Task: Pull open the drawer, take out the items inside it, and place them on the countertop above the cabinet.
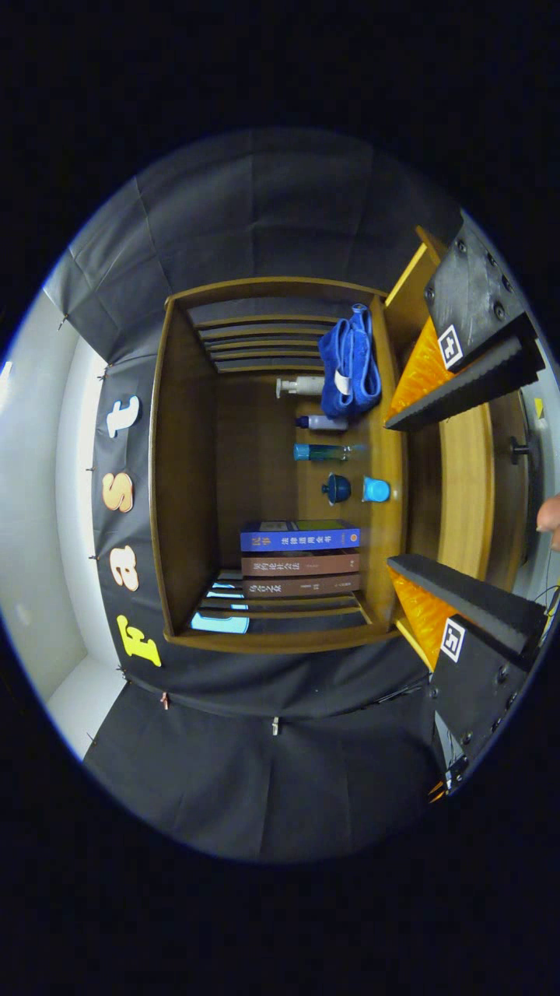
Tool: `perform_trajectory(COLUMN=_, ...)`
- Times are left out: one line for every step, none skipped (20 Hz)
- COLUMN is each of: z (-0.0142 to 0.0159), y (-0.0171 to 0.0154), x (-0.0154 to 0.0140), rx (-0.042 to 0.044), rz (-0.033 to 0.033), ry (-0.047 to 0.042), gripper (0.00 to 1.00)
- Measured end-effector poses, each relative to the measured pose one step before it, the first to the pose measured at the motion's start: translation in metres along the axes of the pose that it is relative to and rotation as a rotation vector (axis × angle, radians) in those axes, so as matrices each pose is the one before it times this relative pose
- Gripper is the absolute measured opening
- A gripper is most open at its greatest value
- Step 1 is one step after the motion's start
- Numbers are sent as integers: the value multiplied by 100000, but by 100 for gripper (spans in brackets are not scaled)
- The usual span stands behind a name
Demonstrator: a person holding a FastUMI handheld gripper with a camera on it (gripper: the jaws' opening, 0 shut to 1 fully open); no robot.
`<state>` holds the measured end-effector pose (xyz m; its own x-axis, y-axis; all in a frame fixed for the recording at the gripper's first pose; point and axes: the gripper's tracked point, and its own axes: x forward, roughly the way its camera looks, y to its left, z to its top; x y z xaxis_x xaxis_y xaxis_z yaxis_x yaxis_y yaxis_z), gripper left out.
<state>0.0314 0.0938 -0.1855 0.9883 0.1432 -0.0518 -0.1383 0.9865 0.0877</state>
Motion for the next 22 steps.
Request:
perform_trajectory(z=-862, y=-128, x=-717, rx=-511, rz=-59, ry=-1442, gripper=100)
perform_trajectory(z=-928, y=-76, x=-669, rx=395, rz=98, ry=-1290, gripper=100)
perform_trajectory(z=-1078, y=-366, x=-642, rx=736, rz=-548, ry=-278, gripper=100)
perform_trajectory(z=-1222, y=-517, x=-620, rx=736, rz=-670, ry=204, gripper=100)
perform_trajectory(z=-1449, y=-621, x=-365, rx=599, rz=-937, ry=1578, gripper=100)
perform_trajectory(z=-1773, y=-505, x=-87, rx=-391, rz=-1104, ry=2487, gripper=100)
perform_trajectory(z=-1569, y=-593, x=-45, rx=-1430, rz=-1750, ry=2075, gripper=100)
perform_trajectory(z=-1449, y=-441, x=38, rx=-1548, rz=-1435, ry=2730, gripper=100)
perform_trajectory(z=-1248, y=-164, x=240, rx=-298, rz=-844, ry=1860, gripper=100)
perform_trajectory(z=-1169, y=241, x=368, rx=1312, rz=415, ry=2529, gripper=100)
perform_trajectory(z=-1024, y=269, x=417, rx=1439, rz=373, ry=1894, gripper=100)
perform_trajectory(z=-921, y=-218, x=520, rx=395, rz=-549, ry=2483, gripper=100)
perform_trajectory(z=-725, y=-159, x=430, rx=-173, rz=-891, ry=2345, gripper=100)
perform_trajectory(z=-588, y=50, x=349, rx=-253, rz=-245, ry=2216, gripper=100)
perform_trajectory(z=-654, y=210, x=12, rx=-286, rz=805, ry=2902, gripper=100)
perform_trajectory(z=412, y=-63, x=320, rx=272, rz=-64, ry=-2197, gripper=100)
perform_trajectory(z=-110, y=-14, x=-302, rx=1785, rz=439, ry=267, gripper=100)
perform_trajectory(z=-324, y=-37, x=275, rx=2413, rz=499, ry=1336, gripper=100)
perform_trajectory(z=158, y=47, x=-42, rx=322, rz=294, ry=-186, gripper=100)
perform_trajectory(z=110, y=-35, x=79, rx=-699, rz=43, ry=874, gripper=100)
perform_trajectory(z=65, y=-89, x=141, rx=-955, rz=-45, ry=445, gripper=100)
perform_trajectory(z=276, y=16, x=157, rx=-819, rz=80, ry=-121, gripper=100)
